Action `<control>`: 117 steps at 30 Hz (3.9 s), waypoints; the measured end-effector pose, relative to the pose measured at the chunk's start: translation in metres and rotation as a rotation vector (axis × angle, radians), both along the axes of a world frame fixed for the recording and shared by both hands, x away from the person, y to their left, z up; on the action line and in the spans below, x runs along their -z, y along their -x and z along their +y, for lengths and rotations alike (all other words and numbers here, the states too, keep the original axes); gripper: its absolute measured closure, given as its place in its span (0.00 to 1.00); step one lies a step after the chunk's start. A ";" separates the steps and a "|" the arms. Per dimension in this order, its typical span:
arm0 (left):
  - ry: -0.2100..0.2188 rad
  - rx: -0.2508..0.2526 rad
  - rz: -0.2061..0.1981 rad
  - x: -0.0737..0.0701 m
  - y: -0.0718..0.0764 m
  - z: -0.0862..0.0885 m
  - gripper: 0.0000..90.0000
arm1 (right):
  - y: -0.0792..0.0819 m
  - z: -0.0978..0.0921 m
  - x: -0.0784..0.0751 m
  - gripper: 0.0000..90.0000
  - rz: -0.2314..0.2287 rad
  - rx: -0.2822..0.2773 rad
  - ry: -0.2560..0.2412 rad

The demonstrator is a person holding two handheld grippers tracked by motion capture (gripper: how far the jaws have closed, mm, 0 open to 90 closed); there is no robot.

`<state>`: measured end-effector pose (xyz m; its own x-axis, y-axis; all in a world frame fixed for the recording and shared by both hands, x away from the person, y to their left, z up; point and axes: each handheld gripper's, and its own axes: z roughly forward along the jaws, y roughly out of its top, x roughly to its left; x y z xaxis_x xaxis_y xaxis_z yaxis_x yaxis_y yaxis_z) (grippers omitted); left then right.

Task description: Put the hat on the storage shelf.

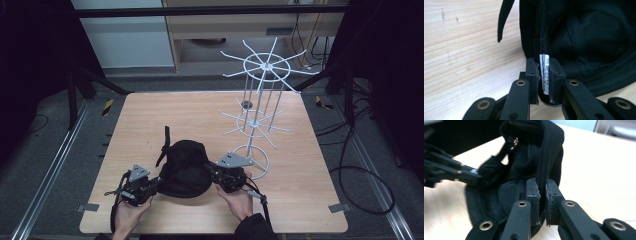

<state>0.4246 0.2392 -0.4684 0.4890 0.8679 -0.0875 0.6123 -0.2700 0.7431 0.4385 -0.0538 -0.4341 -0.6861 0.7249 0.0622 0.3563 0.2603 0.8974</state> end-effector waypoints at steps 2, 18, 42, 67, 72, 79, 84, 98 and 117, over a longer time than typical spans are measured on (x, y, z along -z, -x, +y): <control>0.004 -0.005 0.002 0.001 -0.005 -0.003 0.89 | 0.004 0.001 -0.006 0.93 -0.030 -0.021 0.002; 0.075 -0.028 -0.040 0.011 -0.037 -0.023 0.86 | 0.023 0.001 0.006 0.92 -0.053 -0.108 0.079; 0.156 -0.018 -0.108 -0.039 -0.004 0.002 0.63 | 0.024 -0.009 0.023 0.93 -0.031 -0.007 0.107; 0.298 0.089 -0.116 -0.057 -0.018 -0.061 0.34 | 0.028 -0.007 0.024 0.92 -0.040 -0.050 0.106; 0.290 0.071 -0.109 -0.056 -0.020 -0.067 0.30 | 0.029 -0.005 0.026 0.93 -0.041 -0.068 0.112; 0.267 0.053 -0.094 -0.052 -0.023 -0.076 0.27 | 0.029 -0.003 0.027 0.93 -0.040 -0.093 0.118; 0.261 0.064 -0.087 -0.049 -0.022 -0.080 0.26 | 0.030 -0.001 0.028 0.93 -0.044 -0.104 0.119; 0.314 0.072 -0.072 -0.051 -0.021 -0.080 0.33 | 0.035 0.009 0.029 0.93 -0.072 -0.200 0.133; 0.335 0.122 -0.048 -0.048 -0.017 -0.081 0.91 | 0.035 0.009 0.031 0.82 -0.044 -0.212 0.089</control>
